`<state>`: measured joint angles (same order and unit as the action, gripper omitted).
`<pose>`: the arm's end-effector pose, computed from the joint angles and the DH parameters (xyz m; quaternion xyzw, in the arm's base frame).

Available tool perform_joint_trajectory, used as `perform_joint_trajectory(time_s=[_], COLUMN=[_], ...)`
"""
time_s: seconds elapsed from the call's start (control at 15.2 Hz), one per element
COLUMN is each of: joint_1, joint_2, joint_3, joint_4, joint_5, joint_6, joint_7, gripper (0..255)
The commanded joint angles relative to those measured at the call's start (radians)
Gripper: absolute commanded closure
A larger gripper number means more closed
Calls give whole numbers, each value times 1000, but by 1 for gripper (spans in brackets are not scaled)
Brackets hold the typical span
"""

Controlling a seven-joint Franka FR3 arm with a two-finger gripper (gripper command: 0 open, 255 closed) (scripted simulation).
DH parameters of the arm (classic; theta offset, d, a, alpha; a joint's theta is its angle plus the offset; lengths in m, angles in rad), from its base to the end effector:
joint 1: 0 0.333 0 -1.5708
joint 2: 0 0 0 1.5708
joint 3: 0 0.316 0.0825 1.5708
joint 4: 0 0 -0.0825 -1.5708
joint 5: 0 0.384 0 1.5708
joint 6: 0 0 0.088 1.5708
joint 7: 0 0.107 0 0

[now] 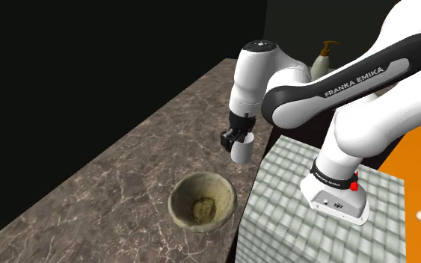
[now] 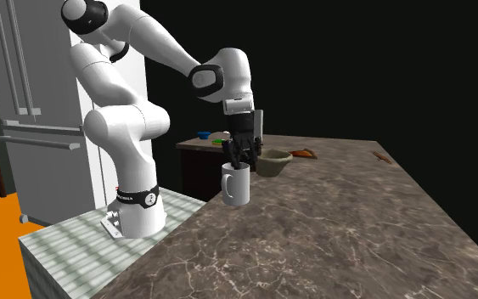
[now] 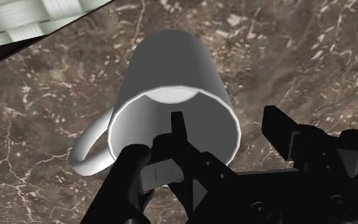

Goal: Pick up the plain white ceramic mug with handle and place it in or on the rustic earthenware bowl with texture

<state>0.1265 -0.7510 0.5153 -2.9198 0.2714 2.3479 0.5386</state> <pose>0.2688 0.1688 0.3584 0.9913 -0.0885 0.0943 0.0245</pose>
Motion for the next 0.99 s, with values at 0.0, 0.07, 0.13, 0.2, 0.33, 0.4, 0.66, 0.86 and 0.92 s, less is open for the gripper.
perform_joint_trajectory(time_s=[0.0, 0.07, 0.13, 0.2, 0.33, 0.4, 0.66, 0.86, 0.92], joint_1=[0, 0, 0, 0, 0, 0, 1, 0, 0], joint_2=[0, 0, 0, 0, 0, 0, -22, -52, -61], joint_3=[0, 0, 0, 0, 0, 0, -12, -28, -34], joint_4=[0, 0, 0, 0, 0, 0, 16, 42, 51], joint_5=[0, 0, 0, 0, 0, 0, -6, -15, -18], joint_6=[0, 0, 0, 0, 0, 0, -38, -92, -110], joint_7=[0, 0, 0, 0, 0, 0, -4, -10, -11], gripper=[255, 255, 255, 255, 255, 255, 255, 255, 255])
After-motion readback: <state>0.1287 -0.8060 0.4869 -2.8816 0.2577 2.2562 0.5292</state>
